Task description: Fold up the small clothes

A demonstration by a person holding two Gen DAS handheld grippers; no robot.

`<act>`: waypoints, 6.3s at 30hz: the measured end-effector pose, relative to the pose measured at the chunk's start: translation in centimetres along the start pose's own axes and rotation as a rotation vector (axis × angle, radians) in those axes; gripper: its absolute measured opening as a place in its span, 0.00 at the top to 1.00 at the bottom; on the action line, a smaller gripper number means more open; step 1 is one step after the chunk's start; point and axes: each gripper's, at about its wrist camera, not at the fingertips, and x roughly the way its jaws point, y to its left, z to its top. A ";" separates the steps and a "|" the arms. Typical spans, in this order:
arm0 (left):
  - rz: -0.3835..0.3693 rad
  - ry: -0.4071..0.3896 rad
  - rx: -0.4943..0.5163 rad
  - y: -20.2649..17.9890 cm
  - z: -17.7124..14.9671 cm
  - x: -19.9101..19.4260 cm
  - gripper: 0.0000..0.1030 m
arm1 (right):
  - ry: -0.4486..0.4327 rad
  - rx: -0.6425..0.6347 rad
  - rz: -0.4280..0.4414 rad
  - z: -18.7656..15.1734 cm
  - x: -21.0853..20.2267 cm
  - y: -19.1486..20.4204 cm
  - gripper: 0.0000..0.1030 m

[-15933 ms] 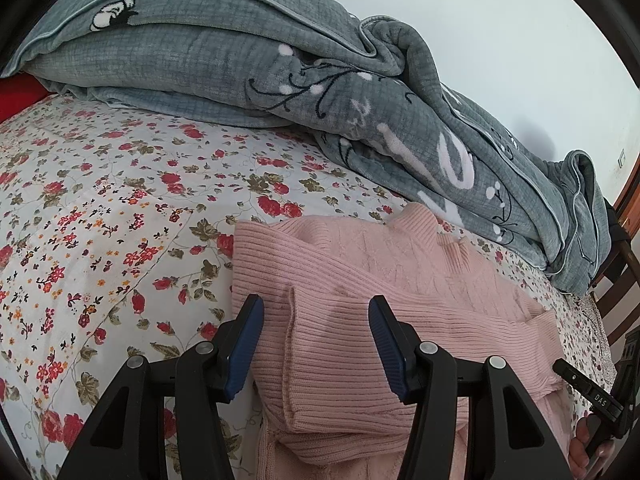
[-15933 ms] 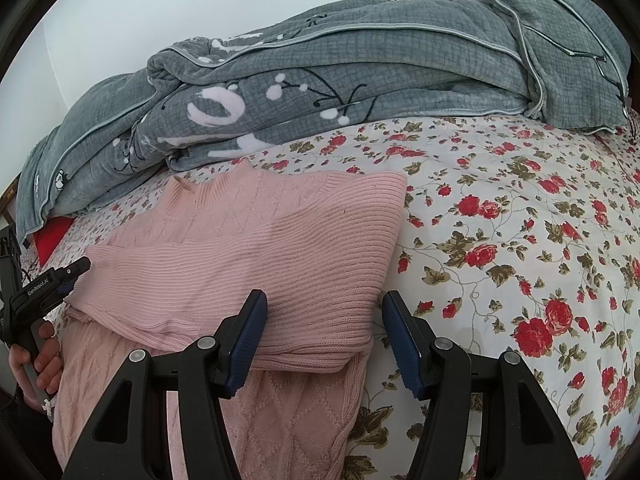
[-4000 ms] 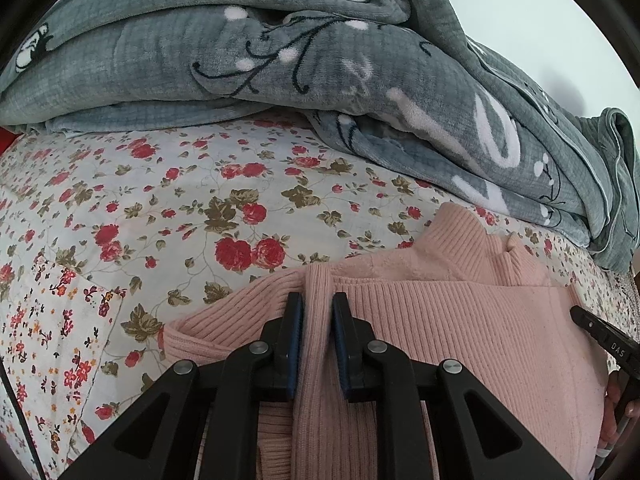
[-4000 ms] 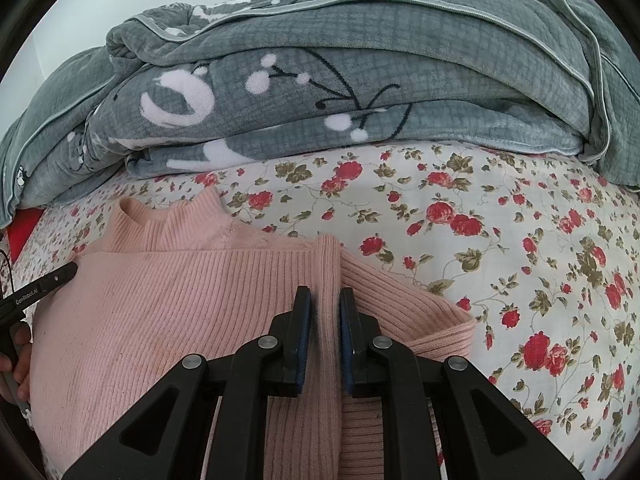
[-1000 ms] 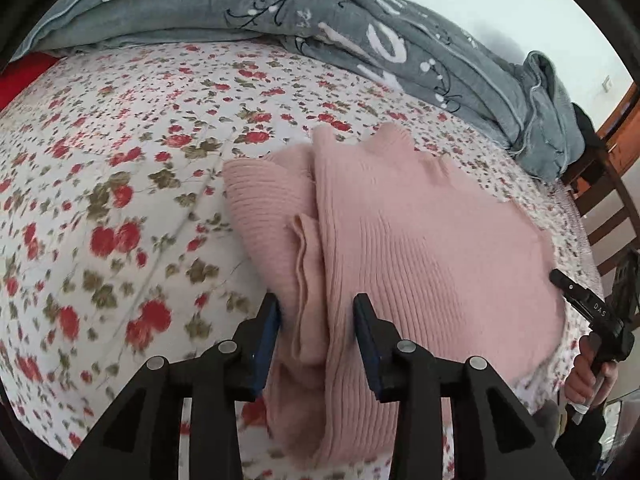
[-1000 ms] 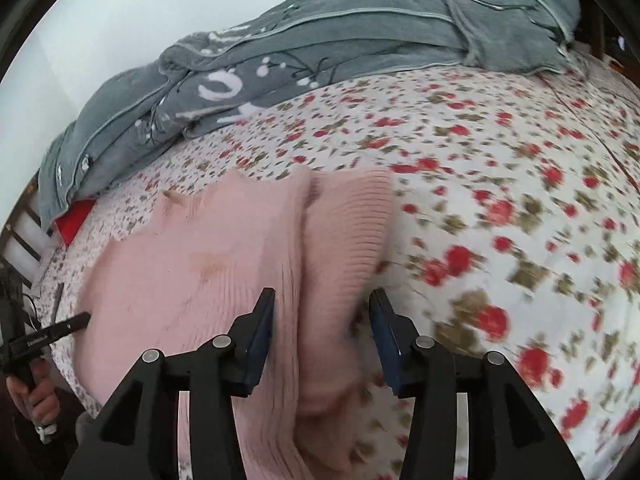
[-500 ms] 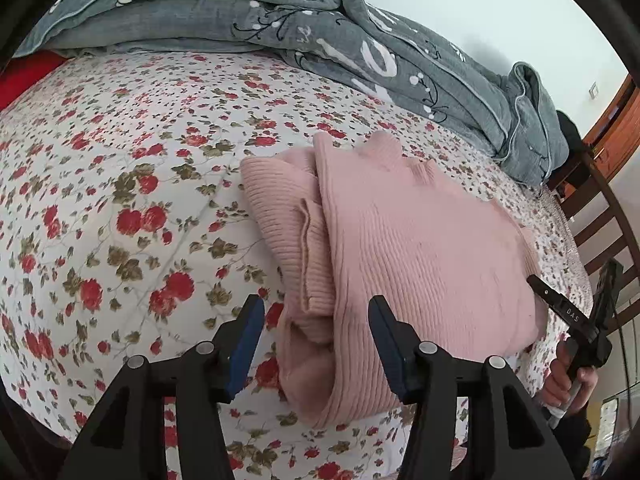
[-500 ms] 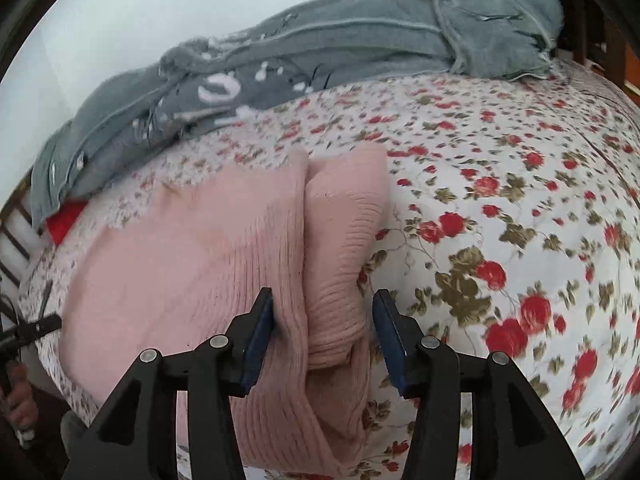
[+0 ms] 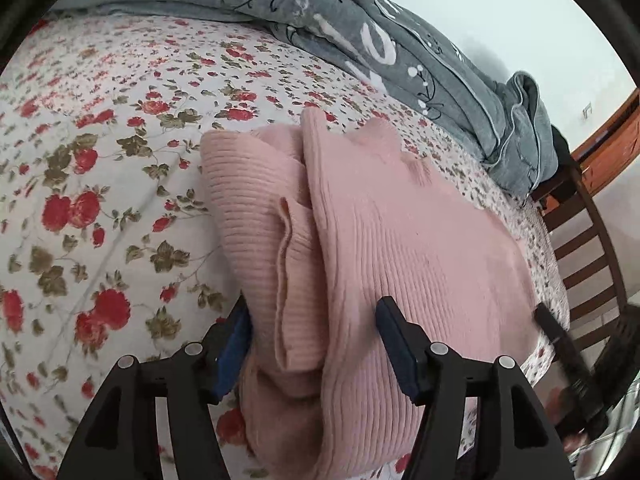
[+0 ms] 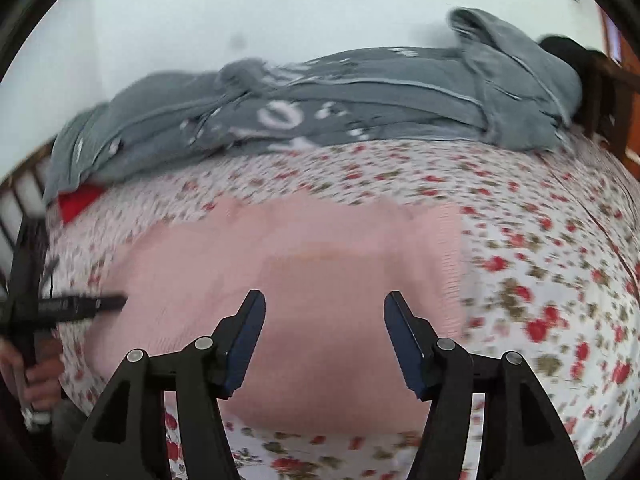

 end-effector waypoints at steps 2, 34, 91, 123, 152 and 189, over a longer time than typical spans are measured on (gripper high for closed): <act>-0.018 -0.005 0.005 0.1 0.1 -0.1 0.41 | 0.011 -0.019 0.024 -0.7 1.1 1.4 0.41; 0.043 -0.056 0.079 -0.6 0.3 0.5 0.43 | 0.010 -0.135 -0.133 -3.8 3.4 5.9 0.31; 0.105 -0.017 0.223 -24.3 1.7 3.7 0.78 | 0.010 0.233 -0.056 -7.2 -6.6 -13.6 0.31; 0.163 -0.080 0.271 -9.9 3.0 -2.8 0.48 | -0.020 0.325 0.190 3.2 -3.4 -9.2 0.28; 0.036 -0.032 0.272 -10.9 1.7 1.2 0.45 | -0.012 0.228 -0.023 2.0 1.0 -10.8 0.79; 0.046 0.048 0.371 -17.7 -1.2 6.3 0.30 | -0.018 0.200 -0.105 -3.5 -0.4 -11.4 0.49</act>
